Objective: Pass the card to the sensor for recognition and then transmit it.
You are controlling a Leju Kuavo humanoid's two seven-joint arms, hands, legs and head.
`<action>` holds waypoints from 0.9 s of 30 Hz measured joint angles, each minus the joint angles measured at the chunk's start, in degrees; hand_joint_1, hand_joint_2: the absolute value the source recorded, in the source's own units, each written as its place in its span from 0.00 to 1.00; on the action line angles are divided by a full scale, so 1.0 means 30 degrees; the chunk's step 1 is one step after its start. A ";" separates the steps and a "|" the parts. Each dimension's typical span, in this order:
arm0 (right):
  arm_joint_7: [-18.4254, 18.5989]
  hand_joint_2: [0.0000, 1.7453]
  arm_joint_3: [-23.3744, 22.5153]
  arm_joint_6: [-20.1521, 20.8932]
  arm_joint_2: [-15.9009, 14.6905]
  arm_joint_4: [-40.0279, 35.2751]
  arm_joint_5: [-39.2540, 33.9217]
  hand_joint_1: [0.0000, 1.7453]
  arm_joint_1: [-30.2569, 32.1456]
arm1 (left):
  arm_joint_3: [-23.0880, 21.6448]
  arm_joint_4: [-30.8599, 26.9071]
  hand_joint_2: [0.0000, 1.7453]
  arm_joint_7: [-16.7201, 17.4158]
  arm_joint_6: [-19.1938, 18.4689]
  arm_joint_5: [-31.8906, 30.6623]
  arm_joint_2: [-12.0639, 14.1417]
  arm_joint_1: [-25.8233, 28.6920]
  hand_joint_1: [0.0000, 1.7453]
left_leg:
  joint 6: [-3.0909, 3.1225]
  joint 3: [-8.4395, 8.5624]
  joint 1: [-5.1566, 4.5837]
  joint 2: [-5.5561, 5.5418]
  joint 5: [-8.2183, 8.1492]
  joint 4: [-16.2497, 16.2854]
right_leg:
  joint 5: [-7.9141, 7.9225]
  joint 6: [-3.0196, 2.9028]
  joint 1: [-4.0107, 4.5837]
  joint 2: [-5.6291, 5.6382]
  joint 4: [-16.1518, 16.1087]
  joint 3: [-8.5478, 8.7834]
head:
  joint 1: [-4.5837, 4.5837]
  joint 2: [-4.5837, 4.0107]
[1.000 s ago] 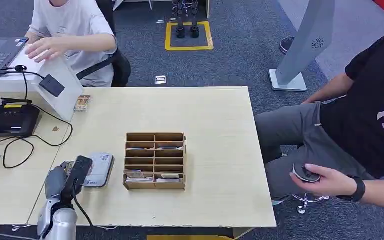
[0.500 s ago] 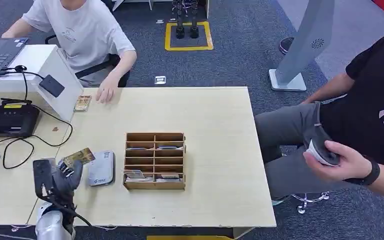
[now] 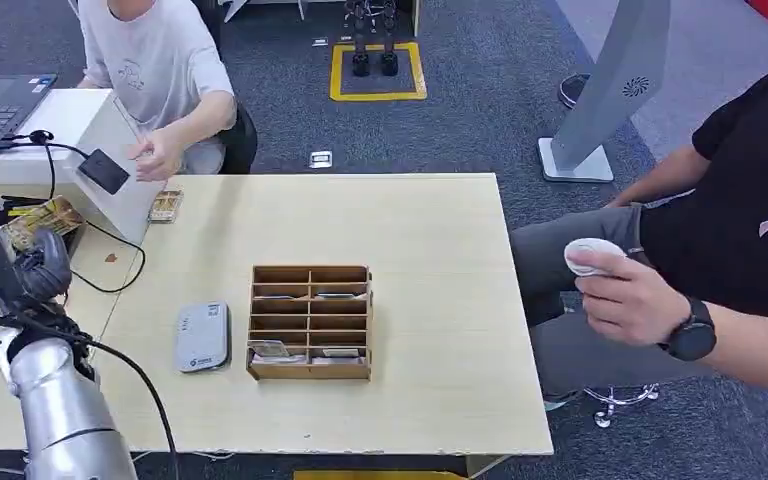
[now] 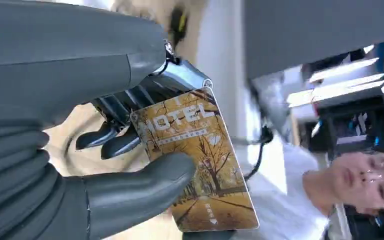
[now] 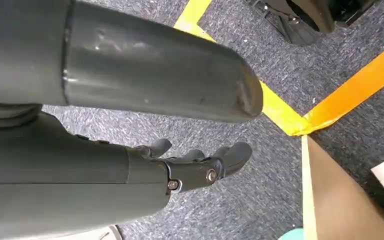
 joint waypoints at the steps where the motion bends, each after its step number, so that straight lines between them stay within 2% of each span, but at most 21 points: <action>1: -0.0044 0.00 -0.0037 -0.0007 0.0007 0.0000 0.0000 0.00 0.0010 | -0.0265 -0.0081 1.00 -0.0280 0.0715 -0.1620 0.0088 -0.0008 1.00 | 0.0000 -0.0004 -0.0001 -0.0003 0.0000 0.0000 | -0.0001 0.0000 -0.0002 -0.0003 -0.0001 -0.0002 | 0.0000 0.0000; 3: -0.0205 0.00 -0.0154 -0.0022 0.0007 0.0000 0.0124 0.00 0.0010 | -0.1067 -0.0139 1.00 -0.0753 0.2405 -0.5751 0.0379 0.0074 1.00 | 0.0001 -0.0010 -0.0002 -0.0005 -0.0002 0.0000 | -0.0001 0.0001 -0.0002 -0.0003 -0.0004 -0.0007 | 0.0000 0.0000; 6: -0.0394 0.00 -0.0233 -0.0036 0.0043 0.0000 0.0350 0.00 0.0015 | -0.2440 -0.0023 1.00 -0.0862 0.4969 -1.1090 0.0911 0.0380 1.00 | 0.0002 -0.0014 -0.0002 0.0004 -0.0006 0.0000 | -0.0002 0.0001 -0.0003 0.0003 -0.0007 -0.0019 | 0.0000 0.0000; 9: -0.0430 0.00 -0.0299 -0.0022 0.0109 0.0000 0.0561 0.00 0.0020 | -0.3882 0.0742 1.00 -0.0338 0.6931 -1.4331 0.1688 0.0630 1.00 | 0.0002 -0.0013 -0.0002 0.0005 -0.0005 0.0000 | -0.0001 0.0001 -0.0002 0.0004 -0.0006 -0.0022 | 0.0000 0.0000; 15: -0.0452 0.00 -0.0438 0.0000 0.0175 0.0000 0.0692 0.00 0.0025 | -0.5525 0.2084 1.00 0.0421 0.7990 -1.5645 0.2710 0.0744 1.00 | 0.0000 -0.0012 0.0000 0.0007 -0.0001 0.0000 | 0.0000 -0.0001 0.0000 0.0009 -0.0001 -0.0022 | 0.0000 0.0000; 22: -0.0452 0.00 -0.0736 -0.0007 0.0175 0.0000 0.0721 0.00 0.0074 | -0.6347 0.2805 1.00 0.0785 0.8041 -1.5921 0.3249 0.0776 1.00 | 0.0001 -0.0020 -0.0001 0.0026 -0.0005 0.0000 | 0.0000 0.0000 -0.0002 0.0038 -0.0004 -0.0030 | 0.0000 0.0000; 23: -0.0452 0.00 -0.0758 -0.0007 0.0175 0.0000 0.0729 0.00 0.0076 | -0.6406 0.2885 1.00 0.0777 0.8011 -1.5841 0.3315 0.0777 0.00 | 0.0001 -0.0021 -0.0002 0.0026 -0.0006 0.0000 | -0.0001 0.0000 -0.0002 0.0039 -0.0004 -0.0035 | 0.0007 0.0000; 27: -0.0452 0.00 -0.0787 -0.0007 0.0182 0.0007 0.0853 0.00 0.0080 | -0.6624 0.3126 1.00 0.0537 0.7946 -1.4915 0.3504 0.0820 0.00 | 0.0007 -0.0037 -0.0002 0.0020 -0.0014 0.0000 | -0.0002 0.0000 -0.0002 0.0037 -0.0007 -0.0043 | 0.0000 0.0000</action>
